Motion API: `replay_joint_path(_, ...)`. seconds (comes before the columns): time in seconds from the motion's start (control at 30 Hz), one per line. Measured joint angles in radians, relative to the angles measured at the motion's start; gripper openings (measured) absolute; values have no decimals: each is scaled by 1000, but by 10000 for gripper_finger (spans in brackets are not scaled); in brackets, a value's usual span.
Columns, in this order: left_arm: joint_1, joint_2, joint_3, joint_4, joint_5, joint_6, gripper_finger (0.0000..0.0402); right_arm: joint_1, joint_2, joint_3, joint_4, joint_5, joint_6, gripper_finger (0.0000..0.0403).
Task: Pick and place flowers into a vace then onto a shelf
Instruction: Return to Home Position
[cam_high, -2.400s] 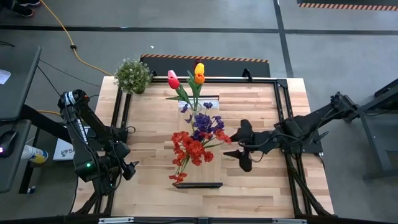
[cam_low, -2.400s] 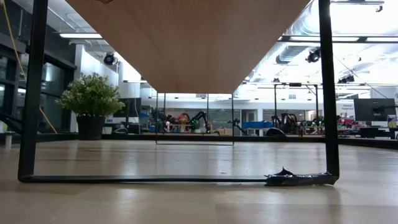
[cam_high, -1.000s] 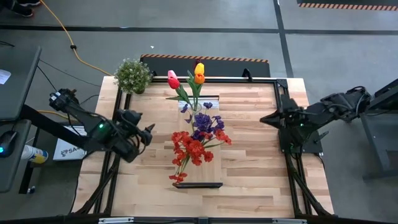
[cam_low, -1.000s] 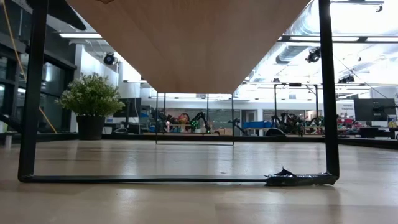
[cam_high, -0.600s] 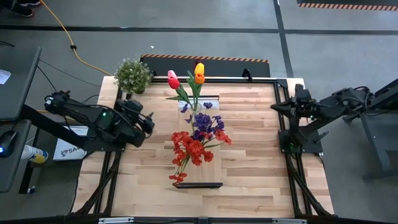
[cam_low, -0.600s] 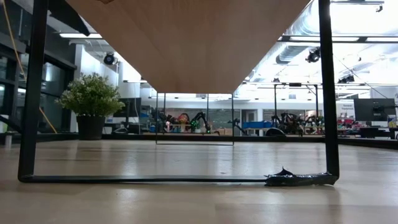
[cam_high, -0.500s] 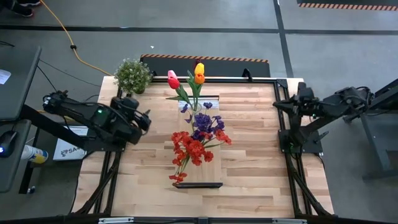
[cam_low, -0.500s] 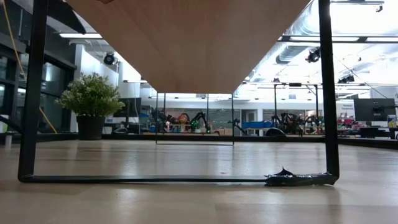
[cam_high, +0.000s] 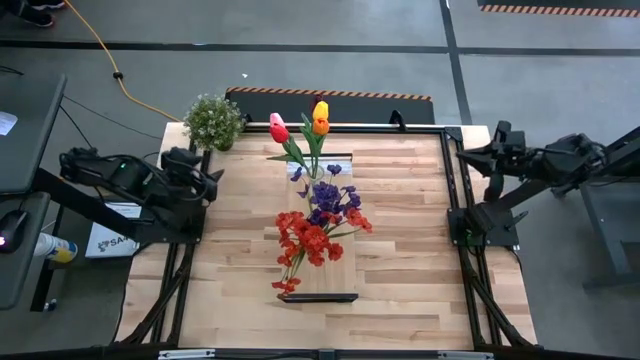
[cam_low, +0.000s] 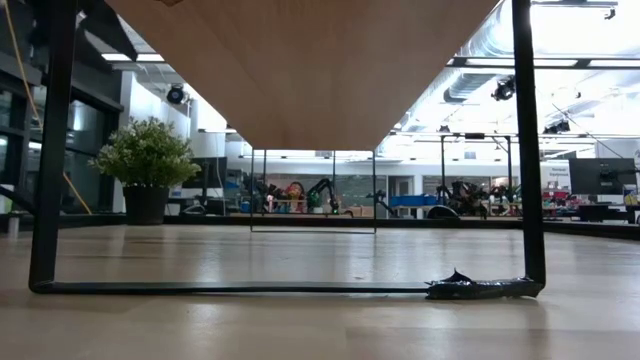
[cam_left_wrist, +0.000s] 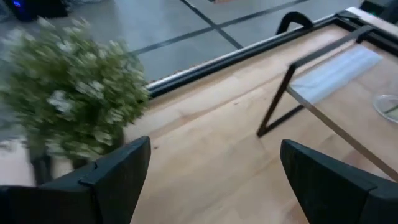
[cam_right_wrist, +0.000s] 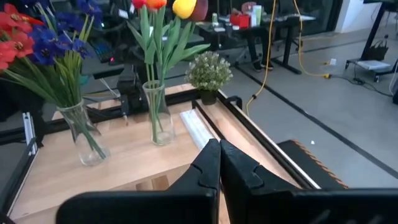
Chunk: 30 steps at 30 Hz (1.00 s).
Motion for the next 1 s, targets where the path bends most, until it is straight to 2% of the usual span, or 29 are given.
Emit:
replay_joint_path(0.37,0,-101,-223,284,76,130,391,0,-98,-31,2,-5,-56,0)
replay_joint_path(0.6,0,-122,-304,403,77,136,390,0,-201,-160,24,1,-25,0)
replay_joint_path(0.83,0,-126,-356,472,83,136,392,0,-344,-288,120,9,-29,0)
replay_joint_path(1.0,0,-126,-418,621,117,190,392,0,-428,-366,219,-28,-88,0)
